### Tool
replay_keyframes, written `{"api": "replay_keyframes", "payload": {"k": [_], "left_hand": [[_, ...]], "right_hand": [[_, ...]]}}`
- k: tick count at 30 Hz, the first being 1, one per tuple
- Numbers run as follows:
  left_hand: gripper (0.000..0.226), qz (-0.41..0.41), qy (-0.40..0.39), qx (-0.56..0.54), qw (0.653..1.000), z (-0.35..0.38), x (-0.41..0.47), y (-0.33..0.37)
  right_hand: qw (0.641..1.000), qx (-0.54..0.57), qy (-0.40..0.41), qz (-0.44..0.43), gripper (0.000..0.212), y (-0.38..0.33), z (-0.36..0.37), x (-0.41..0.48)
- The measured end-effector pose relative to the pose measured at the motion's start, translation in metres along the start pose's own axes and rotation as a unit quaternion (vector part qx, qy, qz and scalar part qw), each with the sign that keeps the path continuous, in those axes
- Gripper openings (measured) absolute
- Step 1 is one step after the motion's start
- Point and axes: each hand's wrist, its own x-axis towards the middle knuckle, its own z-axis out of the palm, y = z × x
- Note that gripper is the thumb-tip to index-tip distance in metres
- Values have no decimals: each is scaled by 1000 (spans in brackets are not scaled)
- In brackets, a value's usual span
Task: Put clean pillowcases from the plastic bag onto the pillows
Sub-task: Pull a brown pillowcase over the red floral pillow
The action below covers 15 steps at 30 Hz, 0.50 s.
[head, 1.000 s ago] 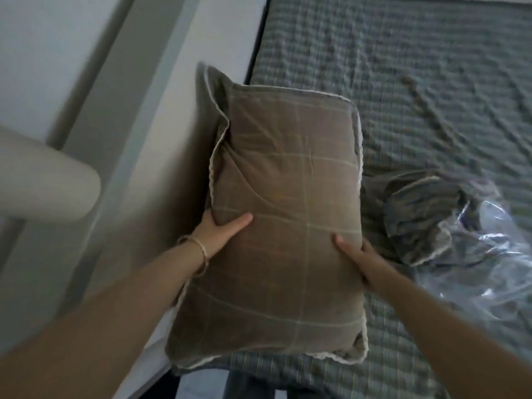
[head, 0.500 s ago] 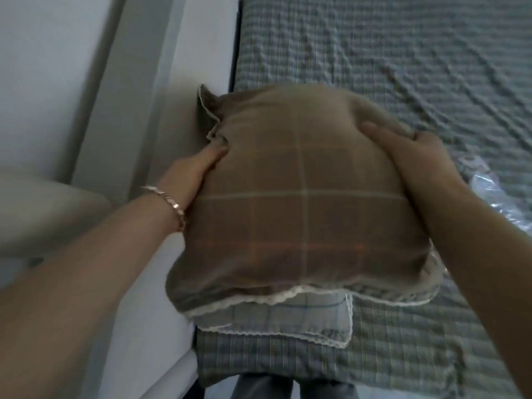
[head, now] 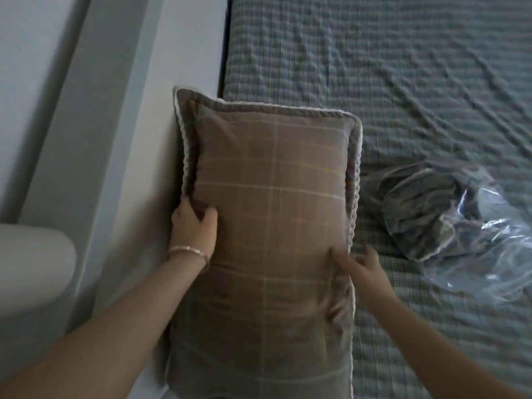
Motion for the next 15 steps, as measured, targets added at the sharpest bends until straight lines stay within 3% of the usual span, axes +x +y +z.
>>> {"api": "replay_keyframes", "payload": {"k": [4,7,9,12,13,15], "left_hand": [[92,-77,-49,-59,994,16,43,38],[66,-30,34,-60,997,25,52,49],[46,37,134,-125,982,21,49,56],[39,150,264,-189,934,-3,50,81],[40,161,271,-179,932,-8,60,88],[49,119,189,-97,970,-5,92,102]], "right_hand": [[995,75,-8,-63,90,-74,3,50],[992,87,10,-85,82,-99,19,69],[983,64,52,-161,52,-108,25,64],[950,76,101,-286,20,-132,16,48],[941,69,108,-313,18,-145,13,50],[944,-5,116,-310,29,-167,13,71]]}}
